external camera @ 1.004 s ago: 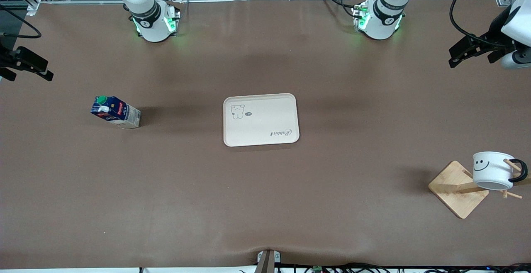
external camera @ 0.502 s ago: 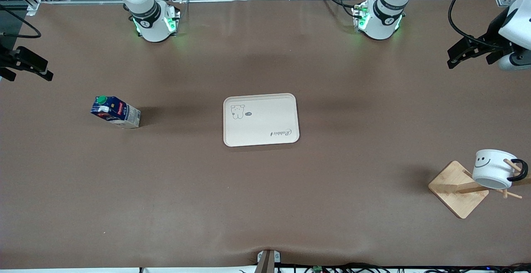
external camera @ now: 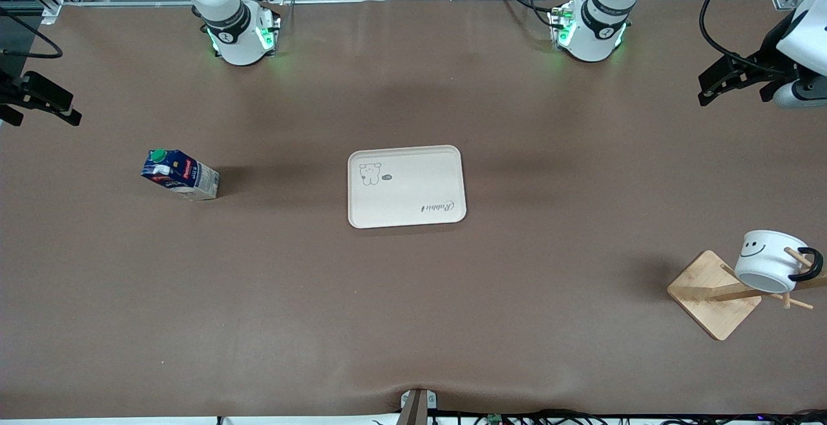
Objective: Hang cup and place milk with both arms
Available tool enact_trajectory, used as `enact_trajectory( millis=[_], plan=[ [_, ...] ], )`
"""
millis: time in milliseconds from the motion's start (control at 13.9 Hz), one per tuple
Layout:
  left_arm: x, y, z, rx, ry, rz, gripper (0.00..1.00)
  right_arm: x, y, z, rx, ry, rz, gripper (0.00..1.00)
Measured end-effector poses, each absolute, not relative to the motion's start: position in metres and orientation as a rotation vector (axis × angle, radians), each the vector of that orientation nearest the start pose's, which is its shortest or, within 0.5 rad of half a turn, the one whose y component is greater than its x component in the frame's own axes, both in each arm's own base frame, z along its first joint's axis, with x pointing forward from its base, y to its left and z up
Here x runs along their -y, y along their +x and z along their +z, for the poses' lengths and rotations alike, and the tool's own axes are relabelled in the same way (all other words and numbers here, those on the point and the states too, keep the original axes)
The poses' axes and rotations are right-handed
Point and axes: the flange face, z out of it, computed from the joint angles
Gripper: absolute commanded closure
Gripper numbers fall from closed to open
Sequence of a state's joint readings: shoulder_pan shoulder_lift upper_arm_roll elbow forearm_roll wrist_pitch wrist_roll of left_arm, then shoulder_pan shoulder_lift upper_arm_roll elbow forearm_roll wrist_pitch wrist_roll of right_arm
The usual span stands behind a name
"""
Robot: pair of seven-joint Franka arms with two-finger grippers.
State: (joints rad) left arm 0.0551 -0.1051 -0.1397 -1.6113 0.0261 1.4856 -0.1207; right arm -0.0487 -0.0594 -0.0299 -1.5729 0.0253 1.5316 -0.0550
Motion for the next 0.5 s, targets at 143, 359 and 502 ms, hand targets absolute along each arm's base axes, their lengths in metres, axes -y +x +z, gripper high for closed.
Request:
enact_trajectory(
  millis=[143, 359, 502],
  plan=[
    [0.0435, 0.5112, 0.6555, 0.064, -3.099, 0.02, 0.0, 0.0395, 0.5307, 0.6528, -0.035, -3.115, -0.033, 0.0],
    [0.0431, 0.5133, 0.6586, 0.064, -3.101, 0.006, 0.0, 0.0395, 0.5307, 0.6534, -0.035, -3.116, -0.035, 0.0],
    [0.0431, 0.5146, 0.6588, 0.064, -3.101, 0.005, 0.0, 0.0395, 0.5307, 0.6536, -0.035, -3.116, -0.035, 0.0]
  ],
)
